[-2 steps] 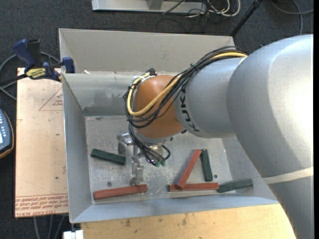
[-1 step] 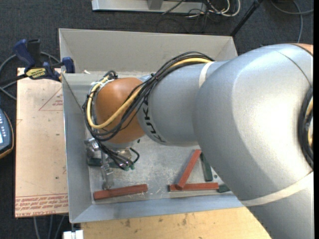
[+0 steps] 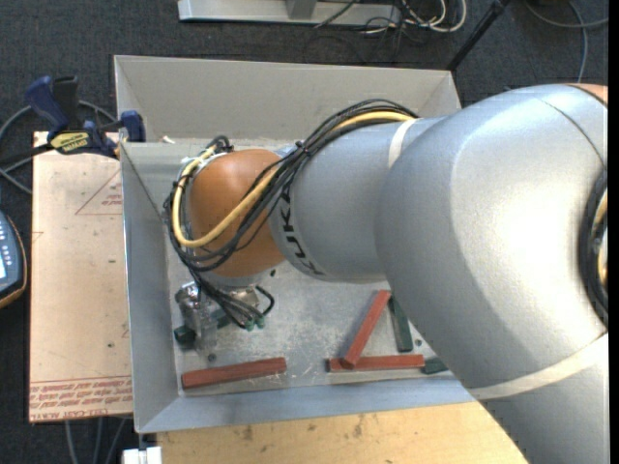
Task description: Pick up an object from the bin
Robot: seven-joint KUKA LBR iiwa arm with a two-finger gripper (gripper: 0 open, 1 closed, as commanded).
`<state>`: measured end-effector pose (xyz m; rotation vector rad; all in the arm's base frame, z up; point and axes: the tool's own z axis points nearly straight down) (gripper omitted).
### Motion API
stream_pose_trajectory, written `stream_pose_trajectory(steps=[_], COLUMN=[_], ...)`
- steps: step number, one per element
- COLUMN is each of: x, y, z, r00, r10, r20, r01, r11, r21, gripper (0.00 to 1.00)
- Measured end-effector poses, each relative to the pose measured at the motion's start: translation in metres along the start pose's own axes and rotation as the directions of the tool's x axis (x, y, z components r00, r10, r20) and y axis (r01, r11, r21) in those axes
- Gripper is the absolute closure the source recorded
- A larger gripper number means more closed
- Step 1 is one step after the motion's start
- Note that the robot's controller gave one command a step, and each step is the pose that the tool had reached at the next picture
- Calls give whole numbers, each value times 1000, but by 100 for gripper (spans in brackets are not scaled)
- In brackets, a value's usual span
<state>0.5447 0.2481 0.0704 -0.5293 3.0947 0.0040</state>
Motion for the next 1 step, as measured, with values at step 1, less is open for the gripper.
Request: stream_pose_trajectory(steps=[1], x=[8], y=[-16], z=[-131], r00=[997], r10=[-82], r20=[8], r01=[82], r11=[997], r21=[2], gripper=[100])
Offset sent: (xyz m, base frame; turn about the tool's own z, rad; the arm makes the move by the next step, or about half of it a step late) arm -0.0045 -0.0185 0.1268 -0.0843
